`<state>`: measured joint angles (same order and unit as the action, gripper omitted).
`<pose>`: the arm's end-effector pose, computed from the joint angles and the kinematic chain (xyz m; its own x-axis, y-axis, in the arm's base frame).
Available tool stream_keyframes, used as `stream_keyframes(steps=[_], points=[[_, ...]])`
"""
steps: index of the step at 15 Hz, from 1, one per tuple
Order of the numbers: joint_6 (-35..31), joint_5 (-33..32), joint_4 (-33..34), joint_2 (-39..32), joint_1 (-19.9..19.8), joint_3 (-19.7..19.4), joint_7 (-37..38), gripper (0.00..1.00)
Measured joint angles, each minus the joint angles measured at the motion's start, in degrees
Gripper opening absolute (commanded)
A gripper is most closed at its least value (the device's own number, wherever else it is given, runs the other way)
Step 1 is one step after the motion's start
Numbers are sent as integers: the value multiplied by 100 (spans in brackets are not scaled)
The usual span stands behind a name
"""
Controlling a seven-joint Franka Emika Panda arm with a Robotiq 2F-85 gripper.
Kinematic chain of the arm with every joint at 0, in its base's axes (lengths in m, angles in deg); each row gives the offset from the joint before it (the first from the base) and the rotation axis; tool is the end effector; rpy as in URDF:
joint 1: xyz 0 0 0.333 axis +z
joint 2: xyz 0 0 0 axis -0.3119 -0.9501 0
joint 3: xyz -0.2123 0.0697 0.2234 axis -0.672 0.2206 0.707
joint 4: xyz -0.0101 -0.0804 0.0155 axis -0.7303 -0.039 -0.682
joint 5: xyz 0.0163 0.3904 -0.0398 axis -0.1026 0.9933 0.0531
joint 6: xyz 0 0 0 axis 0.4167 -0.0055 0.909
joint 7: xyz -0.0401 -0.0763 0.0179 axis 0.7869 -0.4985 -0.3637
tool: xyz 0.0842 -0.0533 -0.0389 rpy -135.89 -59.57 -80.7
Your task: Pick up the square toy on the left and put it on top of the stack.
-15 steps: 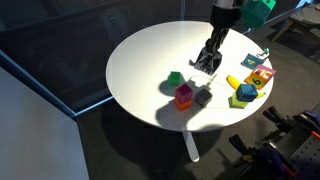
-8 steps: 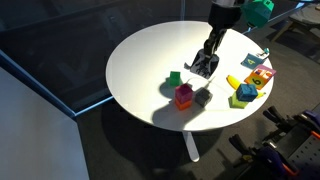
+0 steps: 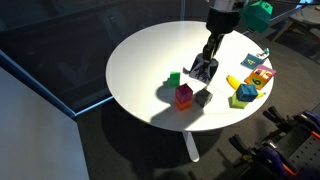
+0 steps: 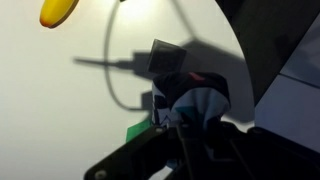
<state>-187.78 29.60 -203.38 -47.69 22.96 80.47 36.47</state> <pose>0.5044 0.0965 0.3234 0.9118 0.4105 0.0134 0.4099 -0.9074 -0.0931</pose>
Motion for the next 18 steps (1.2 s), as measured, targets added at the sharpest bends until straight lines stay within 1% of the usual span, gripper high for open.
stream_keyframes(steps=[1, 2, 12, 13, 18], points=[[-6, -17, -8, 0, 33, 5, 24, 6], [-15, -33, -18, 0, 61, 8, 47, 17], [-31, -62, -47, 0, 85, 9, 71, 17], [-32, -62, -47, 0, 85, 9, 71, 4], [-38, -62, -36, -28, 106, 14, 65, 4]])
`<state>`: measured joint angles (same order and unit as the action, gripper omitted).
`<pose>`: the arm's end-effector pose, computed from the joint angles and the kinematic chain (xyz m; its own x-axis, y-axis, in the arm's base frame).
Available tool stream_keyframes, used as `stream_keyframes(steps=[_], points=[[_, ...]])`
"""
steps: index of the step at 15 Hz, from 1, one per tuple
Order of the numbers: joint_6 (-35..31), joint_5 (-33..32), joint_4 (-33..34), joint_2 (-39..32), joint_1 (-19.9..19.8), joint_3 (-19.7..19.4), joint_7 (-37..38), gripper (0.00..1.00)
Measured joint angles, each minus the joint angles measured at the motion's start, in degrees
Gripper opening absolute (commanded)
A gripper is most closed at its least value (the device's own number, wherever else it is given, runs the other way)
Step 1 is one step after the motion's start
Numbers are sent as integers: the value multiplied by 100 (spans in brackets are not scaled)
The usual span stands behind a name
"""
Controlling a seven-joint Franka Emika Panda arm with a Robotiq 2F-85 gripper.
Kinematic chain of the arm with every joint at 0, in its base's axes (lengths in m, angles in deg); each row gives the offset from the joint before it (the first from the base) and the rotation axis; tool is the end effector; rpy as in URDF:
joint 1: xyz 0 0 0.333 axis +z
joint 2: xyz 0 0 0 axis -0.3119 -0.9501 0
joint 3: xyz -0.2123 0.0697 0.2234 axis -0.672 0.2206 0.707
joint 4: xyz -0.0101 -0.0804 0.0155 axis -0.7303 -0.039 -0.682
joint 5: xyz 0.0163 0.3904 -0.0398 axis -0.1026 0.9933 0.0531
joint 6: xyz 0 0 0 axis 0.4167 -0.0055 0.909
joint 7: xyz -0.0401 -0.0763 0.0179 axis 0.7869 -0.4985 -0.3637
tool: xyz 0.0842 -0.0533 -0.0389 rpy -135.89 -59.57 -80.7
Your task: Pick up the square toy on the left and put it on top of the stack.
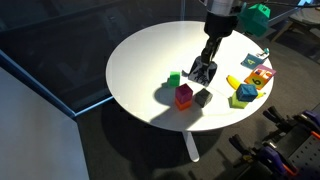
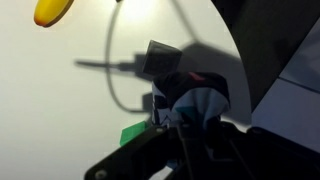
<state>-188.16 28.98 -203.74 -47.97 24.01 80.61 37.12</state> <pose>0.5010 0.1064 0.3188 0.9049 0.4256 0.0062 0.4245 -0.9012 -0.0870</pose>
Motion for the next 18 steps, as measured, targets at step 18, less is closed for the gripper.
stream_keyframes(steps=[18], points=[[-21, -268, 234, -362, 204, 201, 41, 5]])
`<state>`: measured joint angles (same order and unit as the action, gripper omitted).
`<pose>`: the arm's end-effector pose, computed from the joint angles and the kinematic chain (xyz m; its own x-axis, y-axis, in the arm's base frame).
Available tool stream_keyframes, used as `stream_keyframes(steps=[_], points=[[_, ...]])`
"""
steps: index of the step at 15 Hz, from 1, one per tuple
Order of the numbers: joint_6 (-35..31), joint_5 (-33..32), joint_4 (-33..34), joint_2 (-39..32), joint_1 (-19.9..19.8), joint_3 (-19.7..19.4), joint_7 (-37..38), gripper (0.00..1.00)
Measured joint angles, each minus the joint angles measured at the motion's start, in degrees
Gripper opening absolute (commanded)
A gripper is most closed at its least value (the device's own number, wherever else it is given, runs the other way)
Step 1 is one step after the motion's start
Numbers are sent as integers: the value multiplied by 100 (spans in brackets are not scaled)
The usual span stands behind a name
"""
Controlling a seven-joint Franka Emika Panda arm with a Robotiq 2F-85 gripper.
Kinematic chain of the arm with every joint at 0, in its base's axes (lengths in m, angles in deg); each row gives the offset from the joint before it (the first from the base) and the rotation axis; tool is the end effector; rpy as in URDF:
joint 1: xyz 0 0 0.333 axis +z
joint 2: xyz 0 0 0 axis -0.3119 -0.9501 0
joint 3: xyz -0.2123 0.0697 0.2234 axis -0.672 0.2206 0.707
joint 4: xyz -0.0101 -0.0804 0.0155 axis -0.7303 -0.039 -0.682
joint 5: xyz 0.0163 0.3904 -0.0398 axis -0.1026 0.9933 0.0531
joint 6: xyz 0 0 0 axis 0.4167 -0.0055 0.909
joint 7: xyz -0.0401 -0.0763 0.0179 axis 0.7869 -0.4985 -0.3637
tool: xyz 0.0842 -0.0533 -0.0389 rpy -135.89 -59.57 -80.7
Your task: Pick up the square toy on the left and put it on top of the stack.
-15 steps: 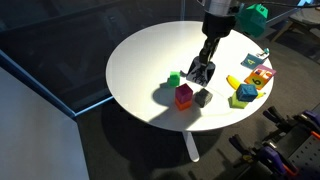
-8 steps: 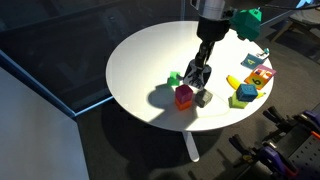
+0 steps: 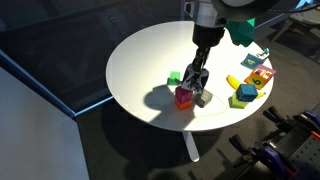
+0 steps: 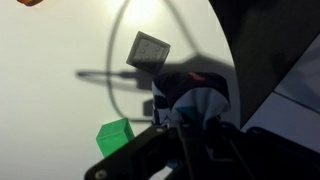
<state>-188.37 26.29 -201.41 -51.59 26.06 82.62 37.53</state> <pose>0.5043 0.1443 0.3035 0.8594 0.5110 -0.0169 0.5088 -0.8580 -0.0698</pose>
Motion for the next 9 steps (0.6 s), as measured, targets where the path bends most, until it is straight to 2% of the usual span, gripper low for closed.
stream_keyframes(steps=[9], points=[[0, -53, 203, -307, 82, 58, 444, 5]])
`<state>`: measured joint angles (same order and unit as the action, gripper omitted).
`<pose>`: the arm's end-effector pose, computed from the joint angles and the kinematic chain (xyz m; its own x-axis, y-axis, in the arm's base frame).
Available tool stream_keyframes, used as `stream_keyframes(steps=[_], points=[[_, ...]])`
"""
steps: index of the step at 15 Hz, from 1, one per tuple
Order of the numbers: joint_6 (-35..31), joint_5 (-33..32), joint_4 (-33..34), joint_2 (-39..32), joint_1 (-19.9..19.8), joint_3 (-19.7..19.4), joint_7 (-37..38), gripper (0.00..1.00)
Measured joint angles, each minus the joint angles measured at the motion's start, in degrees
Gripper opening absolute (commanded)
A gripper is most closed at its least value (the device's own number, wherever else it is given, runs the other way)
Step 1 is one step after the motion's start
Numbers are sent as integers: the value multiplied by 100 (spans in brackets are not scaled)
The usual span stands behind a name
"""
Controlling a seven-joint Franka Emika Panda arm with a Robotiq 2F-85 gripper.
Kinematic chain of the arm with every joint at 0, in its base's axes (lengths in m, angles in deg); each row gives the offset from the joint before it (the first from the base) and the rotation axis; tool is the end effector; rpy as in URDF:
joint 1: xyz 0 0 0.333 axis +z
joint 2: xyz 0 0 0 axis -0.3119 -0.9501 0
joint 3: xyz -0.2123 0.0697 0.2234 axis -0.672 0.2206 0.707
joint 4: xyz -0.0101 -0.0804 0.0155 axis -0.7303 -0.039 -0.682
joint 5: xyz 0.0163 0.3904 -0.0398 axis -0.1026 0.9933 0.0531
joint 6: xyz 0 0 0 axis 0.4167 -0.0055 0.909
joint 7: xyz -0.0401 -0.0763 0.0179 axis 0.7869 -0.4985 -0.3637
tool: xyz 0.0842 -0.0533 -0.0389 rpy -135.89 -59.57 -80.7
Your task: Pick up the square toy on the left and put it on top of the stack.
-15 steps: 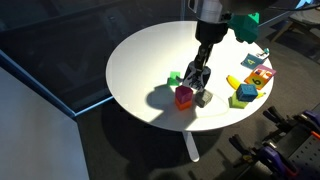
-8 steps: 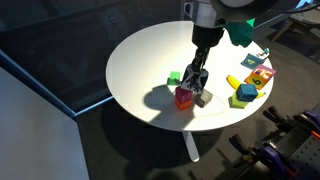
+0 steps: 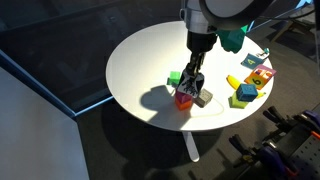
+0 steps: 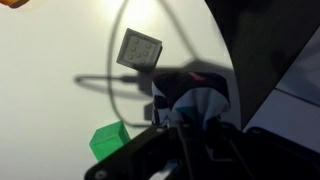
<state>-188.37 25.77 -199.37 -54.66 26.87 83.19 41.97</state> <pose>0.5104 0.1593 0.2898 0.8820 0.4696 -0.0385 0.4662 -0.8816 -0.0743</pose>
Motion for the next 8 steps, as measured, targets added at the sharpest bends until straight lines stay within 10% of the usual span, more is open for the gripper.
stream_keyframes(steps=[8], points=[[0, -26, 178, -161, 31, 0, 973, 5]])
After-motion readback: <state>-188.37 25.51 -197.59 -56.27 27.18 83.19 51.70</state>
